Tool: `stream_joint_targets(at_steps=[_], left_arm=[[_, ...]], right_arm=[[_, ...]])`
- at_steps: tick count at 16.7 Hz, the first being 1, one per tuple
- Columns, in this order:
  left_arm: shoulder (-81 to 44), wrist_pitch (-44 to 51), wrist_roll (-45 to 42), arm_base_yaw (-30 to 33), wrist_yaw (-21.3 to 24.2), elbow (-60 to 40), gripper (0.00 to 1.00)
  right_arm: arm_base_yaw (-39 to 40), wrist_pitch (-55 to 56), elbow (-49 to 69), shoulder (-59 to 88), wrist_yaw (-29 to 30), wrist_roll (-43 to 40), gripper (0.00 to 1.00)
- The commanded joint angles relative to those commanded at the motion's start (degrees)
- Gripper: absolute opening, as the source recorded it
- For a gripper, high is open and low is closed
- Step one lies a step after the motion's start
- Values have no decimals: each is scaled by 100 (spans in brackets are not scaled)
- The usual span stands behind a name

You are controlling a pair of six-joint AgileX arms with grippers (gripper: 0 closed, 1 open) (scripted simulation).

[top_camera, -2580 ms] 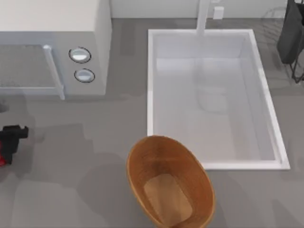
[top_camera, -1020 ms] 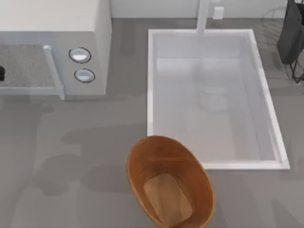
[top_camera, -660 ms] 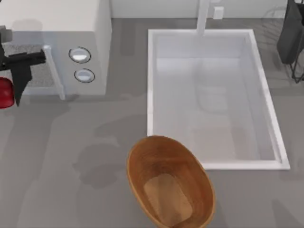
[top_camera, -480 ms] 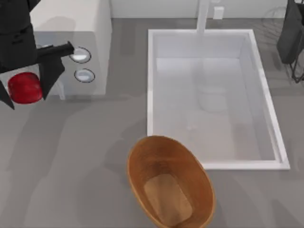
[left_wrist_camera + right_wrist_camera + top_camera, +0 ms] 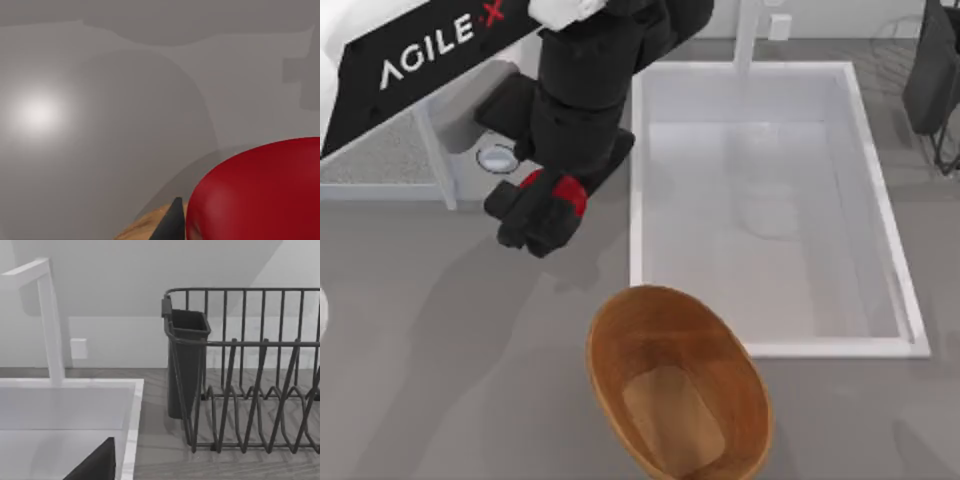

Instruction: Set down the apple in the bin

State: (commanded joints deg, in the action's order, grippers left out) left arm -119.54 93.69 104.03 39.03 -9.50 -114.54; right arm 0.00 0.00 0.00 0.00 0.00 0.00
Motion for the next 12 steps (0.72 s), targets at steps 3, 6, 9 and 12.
stream_joint_targets(at_steps=[3,6,9,12], left_arm=[[-278,181,2008,896,-176,-368,0],[-493,322,3493,1650,-272,-632,0],[-635,414,4446,2189,-294,-799,0],[-694,452,4848,2439,-284,-868,0]], right_arm=[[0,0,0,0,0,0,100],[0,0,0,0,0,0,100],[0,0,0,0,0,0,100],[0,0,0,0,0,0,100]])
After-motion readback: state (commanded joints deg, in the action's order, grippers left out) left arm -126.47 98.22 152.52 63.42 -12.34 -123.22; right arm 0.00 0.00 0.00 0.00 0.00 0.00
